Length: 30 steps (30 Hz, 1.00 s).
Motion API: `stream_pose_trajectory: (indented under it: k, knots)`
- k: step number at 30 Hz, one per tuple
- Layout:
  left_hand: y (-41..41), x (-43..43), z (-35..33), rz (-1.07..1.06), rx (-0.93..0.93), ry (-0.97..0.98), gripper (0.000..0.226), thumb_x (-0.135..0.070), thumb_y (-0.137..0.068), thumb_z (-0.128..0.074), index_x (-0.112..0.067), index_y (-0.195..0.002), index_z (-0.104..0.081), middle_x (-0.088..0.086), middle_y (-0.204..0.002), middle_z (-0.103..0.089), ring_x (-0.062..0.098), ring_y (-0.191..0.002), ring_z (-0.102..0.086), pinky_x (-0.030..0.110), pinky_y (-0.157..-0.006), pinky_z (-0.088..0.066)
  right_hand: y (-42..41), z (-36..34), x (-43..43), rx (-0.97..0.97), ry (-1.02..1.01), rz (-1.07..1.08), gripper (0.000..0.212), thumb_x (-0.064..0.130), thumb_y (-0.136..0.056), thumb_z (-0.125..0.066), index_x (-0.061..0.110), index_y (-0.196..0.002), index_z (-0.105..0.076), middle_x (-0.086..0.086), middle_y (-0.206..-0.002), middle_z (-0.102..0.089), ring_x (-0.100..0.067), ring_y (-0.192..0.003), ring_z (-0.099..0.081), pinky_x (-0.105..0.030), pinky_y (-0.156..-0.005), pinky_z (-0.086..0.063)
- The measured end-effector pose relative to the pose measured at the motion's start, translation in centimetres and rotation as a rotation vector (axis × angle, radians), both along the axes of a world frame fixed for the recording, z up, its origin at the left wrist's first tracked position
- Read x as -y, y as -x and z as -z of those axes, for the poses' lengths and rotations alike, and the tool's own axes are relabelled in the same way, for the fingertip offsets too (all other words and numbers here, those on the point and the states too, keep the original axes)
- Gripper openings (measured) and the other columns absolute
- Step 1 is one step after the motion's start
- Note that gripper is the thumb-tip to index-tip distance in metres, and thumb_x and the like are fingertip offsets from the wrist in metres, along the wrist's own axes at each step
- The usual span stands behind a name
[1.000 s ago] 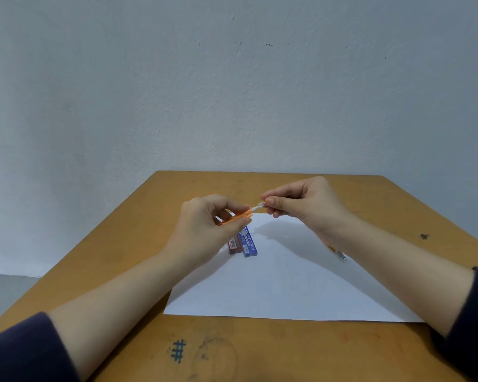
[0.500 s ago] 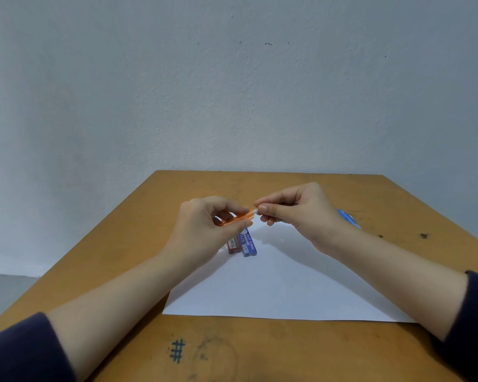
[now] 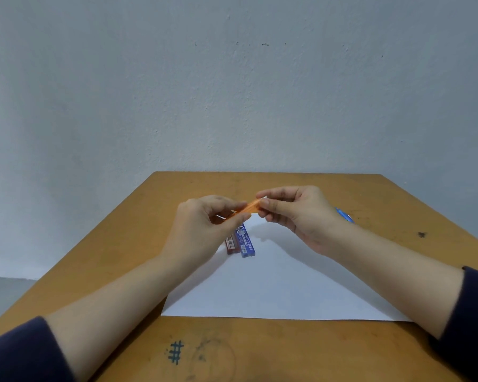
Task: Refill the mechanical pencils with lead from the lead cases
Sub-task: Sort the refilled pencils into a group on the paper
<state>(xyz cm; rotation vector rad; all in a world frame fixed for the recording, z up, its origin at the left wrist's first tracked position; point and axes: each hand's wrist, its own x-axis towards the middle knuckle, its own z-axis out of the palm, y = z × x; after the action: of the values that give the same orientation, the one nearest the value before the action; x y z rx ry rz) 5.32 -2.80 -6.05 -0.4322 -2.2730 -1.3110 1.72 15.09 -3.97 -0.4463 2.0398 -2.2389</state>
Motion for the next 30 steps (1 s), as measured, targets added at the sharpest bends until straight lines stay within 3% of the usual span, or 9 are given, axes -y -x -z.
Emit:
stream_pose_trajectory:
  k: [4,6,11,16,18,21,24,27,30]
  knots:
    - [0.2,0.1,0.0,-0.05,0.092,0.017,0.019,-0.018,-0.083,-0.072,-0.021,-0.102,-0.075,-0.01,-0.072,-0.072,0.006,-0.063,-0.063,0.024,-0.062,-0.053,0.8,-0.5,-0.6,0.17,0.237,0.062,0.01,-0.001,-0.091,-0.054,0.003,-0.089,-0.062,-0.018,-0.088,-0.067,-0.021,-0.067,-0.067,-0.027,-0.066,-0.059]
    - [0.1,0.0,0.0,-0.047,0.124,0.017,0.019,-0.013,-0.083,-0.072,-0.019,-0.101,-0.075,-0.011,-0.069,-0.071,0.002,-0.057,-0.063,0.021,-0.061,-0.054,0.9,-0.7,-0.9,0.242,0.3,0.063,0.01,0.003,-0.094,-0.052,0.004,-0.091,-0.062,-0.019,-0.092,-0.069,-0.023,-0.073,-0.069,-0.031,-0.071,-0.059]
    - [-0.6,-0.7,-0.1,0.007,0.166,-0.015,0.018,-0.009,-0.082,-0.072,-0.017,-0.098,-0.075,-0.005,-0.061,-0.069,0.006,-0.049,-0.063,0.011,-0.054,-0.047,0.2,-0.6,0.3,0.299,0.387,-0.021,0.014,0.008,-0.096,-0.05,0.001,-0.098,-0.061,-0.015,-0.083,-0.071,-0.026,-0.078,-0.071,-0.035,-0.075,-0.059]
    - [-1.1,-1.3,-0.5,0.058,0.326,-0.16,0.006,-0.017,-0.084,-0.07,-0.015,-0.083,-0.075,0.001,-0.06,-0.07,0.015,-0.053,-0.068,0.023,-0.056,-0.054,0.0,-1.1,0.6,0.328,0.511,0.018,0.018,0.023,-0.099,-0.046,0.011,-0.095,-0.06,-0.008,-0.066,-0.068,-0.022,-0.067,-0.07,-0.037,-0.07,-0.059]
    - [-1.3,-1.5,-0.5,0.103,0.368,-0.192,0.006,-0.013,-0.085,-0.07,-0.012,-0.082,-0.075,0.004,-0.063,-0.071,0.018,-0.056,-0.069,0.024,-0.057,-0.054,0.1,-1.2,0.5,0.372,0.588,0.035,0.023,0.032,-0.098,-0.046,0.017,-0.097,-0.062,-0.007,-0.059,-0.06,-0.02,-0.053,-0.064,-0.037,-0.064,-0.056]
    - [-1.9,-2.2,-0.4,0.162,0.382,-0.24,0.006,-0.008,-0.084,-0.069,-0.007,-0.083,-0.075,0.007,-0.068,-0.073,0.018,-0.058,-0.07,0.022,-0.059,-0.056,0.3,-1.4,0.1,0.427,0.735,0.005,0.034,0.043,-0.098,-0.041,0.018,-0.099,-0.065,-0.002,-0.052,-0.036,-0.013,-0.042,-0.035,-0.028,-0.057,-0.042]
    - [-2.3,-3.0,-0.6,0.224,0.505,-0.401,0.023,-0.021,-0.089,-0.062,-0.001,-0.083,-0.072,0.014,-0.075,-0.073,0.026,-0.066,-0.071,0.025,-0.063,-0.058,0.2,-2.0,-0.4,0.439,0.788,-0.042,0.046,0.047,-0.097,-0.037,0.011,-0.081,-0.062,0.001,-0.047,-0.022,-0.012,-0.038,-0.019,-0.018,-0.045,-0.029]
    - [-2.6,-3.4,-1.1,0.317,0.706,-0.583,0.041,-0.032,-0.093,-0.052,0.005,-0.088,-0.067,0.022,-0.084,-0.072,0.032,-0.075,-0.072,0.029,-0.068,-0.06,0.1,-2.2,-0.7,0.449,0.843,-0.088,0.05,0.044,-0.092,-0.037,0.012,-0.055,-0.044,0.003,-0.043,-0.017,-0.012,-0.033,-0.016,-0.016,-0.04,-0.018]
    - [-2.8,-3.5,-1.1,0.412,0.887,-0.741,0.059,-0.043,-0.086,-0.051,0.012,-0.093,-0.069,0.028,-0.094,-0.07,0.038,-0.087,-0.07,0.036,-0.08,-0.058,0.3,-2.2,-0.9,0.458,0.896,-0.074,0.05,0.043,-0.087,-0.038,0.015,-0.047,-0.032,0.004,-0.04,-0.016,-0.012,-0.031,-0.015,-0.018,-0.038,-0.012]
